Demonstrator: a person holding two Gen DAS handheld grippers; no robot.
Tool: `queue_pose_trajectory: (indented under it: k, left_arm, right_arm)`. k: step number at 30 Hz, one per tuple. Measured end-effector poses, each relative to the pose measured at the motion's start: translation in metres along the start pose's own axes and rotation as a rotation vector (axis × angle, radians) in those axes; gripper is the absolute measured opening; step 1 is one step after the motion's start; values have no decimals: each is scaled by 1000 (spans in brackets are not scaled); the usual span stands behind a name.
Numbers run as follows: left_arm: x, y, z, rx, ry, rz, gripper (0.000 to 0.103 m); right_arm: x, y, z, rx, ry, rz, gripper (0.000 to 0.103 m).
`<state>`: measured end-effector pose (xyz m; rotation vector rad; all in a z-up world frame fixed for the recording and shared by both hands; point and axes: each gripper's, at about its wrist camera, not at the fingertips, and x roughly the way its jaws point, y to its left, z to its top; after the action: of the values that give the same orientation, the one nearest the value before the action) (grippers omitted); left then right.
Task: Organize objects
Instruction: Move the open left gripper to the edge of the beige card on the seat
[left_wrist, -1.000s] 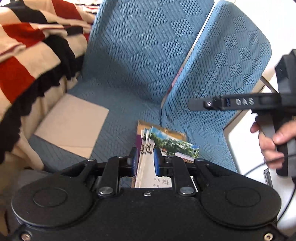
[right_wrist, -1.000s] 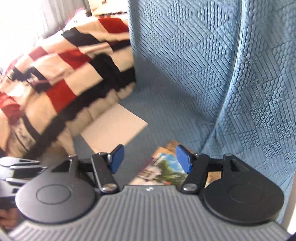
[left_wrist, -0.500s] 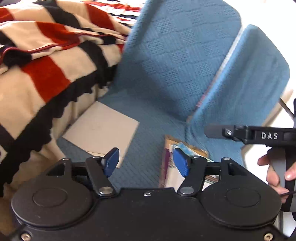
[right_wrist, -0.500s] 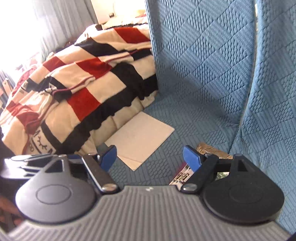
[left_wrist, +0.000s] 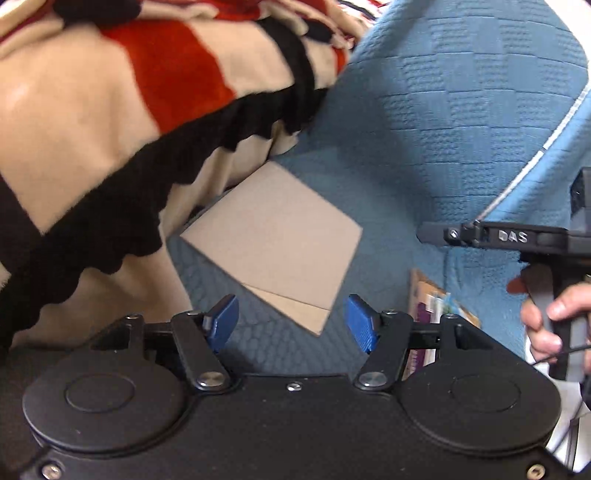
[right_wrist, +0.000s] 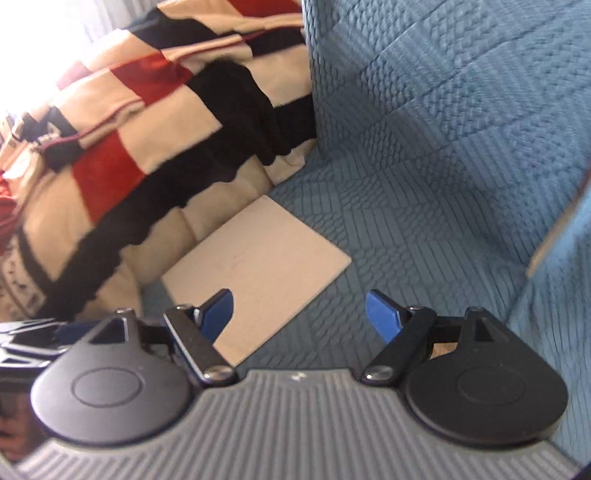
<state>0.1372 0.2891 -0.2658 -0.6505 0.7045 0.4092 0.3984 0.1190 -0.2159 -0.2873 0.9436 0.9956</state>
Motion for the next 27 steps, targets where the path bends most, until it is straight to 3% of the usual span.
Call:
queue_pose_trajectory:
  k: [4, 8, 13, 18, 22, 27]
  left_arm:
    - [18, 15, -2, -31, 27, 1, 61]
    - [33, 24, -5, -53, 54, 7, 60]
    - [46, 33, -4, -71, 69, 13, 59]
    - [53, 40, -3, -81, 77, 20, 59]
    - [53, 43, -5, -99, 86, 26, 59]
    - [51, 50, -10, -126, 99, 44, 59]
  right_arm:
    - [39, -10, 13, -32, 34, 1, 80]
    - [71, -15, 24, -81, 82, 63, 79]
    - [111, -9, 43, -140, 122, 91, 67]
    - [148, 4, 56, -250, 141, 67, 65]
    - [169, 10, 58, -318, 183, 46, 67]
    - [169, 14, 57, -345, 203, 141, 67]
